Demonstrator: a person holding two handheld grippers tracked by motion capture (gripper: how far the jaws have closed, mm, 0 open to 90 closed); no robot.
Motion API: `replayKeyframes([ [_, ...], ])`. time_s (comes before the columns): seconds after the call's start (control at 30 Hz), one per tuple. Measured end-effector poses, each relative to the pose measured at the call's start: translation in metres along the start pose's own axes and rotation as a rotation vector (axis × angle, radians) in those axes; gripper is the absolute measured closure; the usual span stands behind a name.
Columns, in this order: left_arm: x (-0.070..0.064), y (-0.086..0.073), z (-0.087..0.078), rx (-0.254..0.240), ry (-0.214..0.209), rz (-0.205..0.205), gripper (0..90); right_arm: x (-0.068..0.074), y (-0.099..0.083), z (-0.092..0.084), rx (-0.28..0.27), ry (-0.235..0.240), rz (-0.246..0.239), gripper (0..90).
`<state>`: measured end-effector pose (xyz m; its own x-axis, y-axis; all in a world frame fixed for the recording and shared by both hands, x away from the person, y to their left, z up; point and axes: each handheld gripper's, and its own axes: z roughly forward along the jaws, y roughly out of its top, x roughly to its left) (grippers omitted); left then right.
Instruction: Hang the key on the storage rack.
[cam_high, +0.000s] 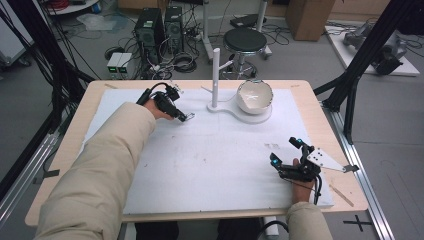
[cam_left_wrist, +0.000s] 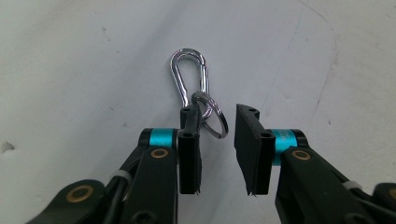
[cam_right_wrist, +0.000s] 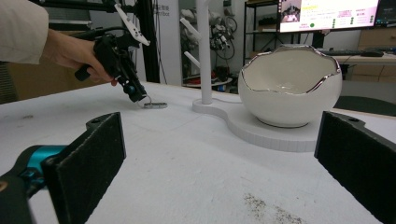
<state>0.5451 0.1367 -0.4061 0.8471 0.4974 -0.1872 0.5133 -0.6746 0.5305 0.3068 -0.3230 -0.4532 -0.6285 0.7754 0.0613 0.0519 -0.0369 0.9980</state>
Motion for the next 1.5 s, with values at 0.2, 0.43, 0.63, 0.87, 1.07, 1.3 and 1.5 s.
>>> replayKeyframes([
  [0.2, 0.001, 0.000, 0.002, 0.014, 0.024, -0.016, 73.9, 0.000, 0.000, 0.000, -0.002, 0.000, -0.001, 1.0],
  [0.43, 0.001, 0.000, 0.002, 0.000, 0.042, -0.044, 79.6, 0.000, 0.000, 0.000, 0.002, -0.002, 0.000, 0.9],
  [0.63, 0.001, 0.000, 0.001, 0.006, 0.052, -0.041, 84.0, 0.000, 0.000, 0.000, 0.004, 0.000, 0.002, 0.9],
  [0.87, -0.001, 0.001, 0.002, 0.000, 0.060, -0.035, 87.7, 0.000, 0.000, 0.000, 0.004, 0.000, 0.000, 1.0],
  [1.07, -0.009, 0.003, 0.003, -0.010, 0.113, 0.011, 88.8, -0.001, 0.000, 0.001, 0.002, 0.000, -0.007, 1.0],
  [1.3, -0.016, 0.004, -0.003, -0.028, 0.073, 0.052, 88.9, -0.001, 0.000, 0.001, 0.002, 0.000, -0.002, 0.9],
  [1.5, -0.026, 0.005, -0.012, -0.063, 0.068, 0.077, 89.0, -0.001, 0.000, 0.001, 0.003, 0.001, -0.010, 0.9],
])
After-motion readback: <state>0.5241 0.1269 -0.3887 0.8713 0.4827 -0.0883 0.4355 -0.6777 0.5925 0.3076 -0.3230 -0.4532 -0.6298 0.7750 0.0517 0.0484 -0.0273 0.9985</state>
